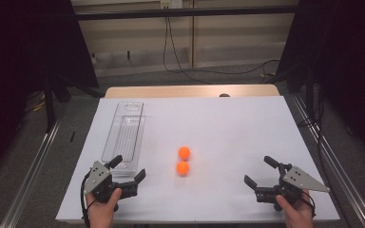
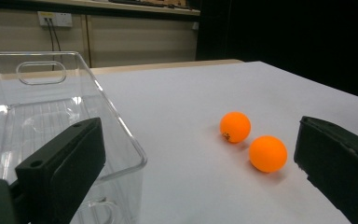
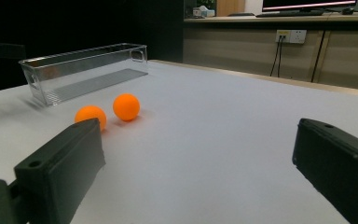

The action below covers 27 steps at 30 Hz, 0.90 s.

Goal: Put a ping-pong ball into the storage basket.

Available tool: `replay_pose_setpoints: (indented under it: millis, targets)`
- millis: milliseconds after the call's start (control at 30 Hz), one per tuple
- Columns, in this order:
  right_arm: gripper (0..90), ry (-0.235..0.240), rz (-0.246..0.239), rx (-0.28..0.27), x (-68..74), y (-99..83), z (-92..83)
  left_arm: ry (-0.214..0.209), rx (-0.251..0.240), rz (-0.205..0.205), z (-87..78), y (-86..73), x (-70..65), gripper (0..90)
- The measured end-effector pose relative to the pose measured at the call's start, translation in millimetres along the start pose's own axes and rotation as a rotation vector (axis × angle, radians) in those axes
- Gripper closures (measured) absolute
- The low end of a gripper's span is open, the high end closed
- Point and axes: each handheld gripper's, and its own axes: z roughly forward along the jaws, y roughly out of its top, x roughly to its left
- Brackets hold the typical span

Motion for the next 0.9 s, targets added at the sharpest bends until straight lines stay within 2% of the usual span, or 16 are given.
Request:
replay_pose_setpoints:
  millis: [500, 567, 900]
  targets:
    - [1.3, 0.002, -0.003, -0.001, -0.9, 0.0, -0.2, -0.053, 0.011, 0.008, 10.8, 4.6, -11.3, 1.8]
    - [1.4, 0.001, -0.003, -0.001, -0.8, 0.0, -0.2, -0.062, 0.006, -0.004, 11.7, 5.3, -12.2, 1.8]
    - [1.3, 0.001, 0.004, -0.001, 0.1, 0.1, 0.5, -0.094, 0.025, -0.008, 19.6, 6.2, -18.2, 1.8]
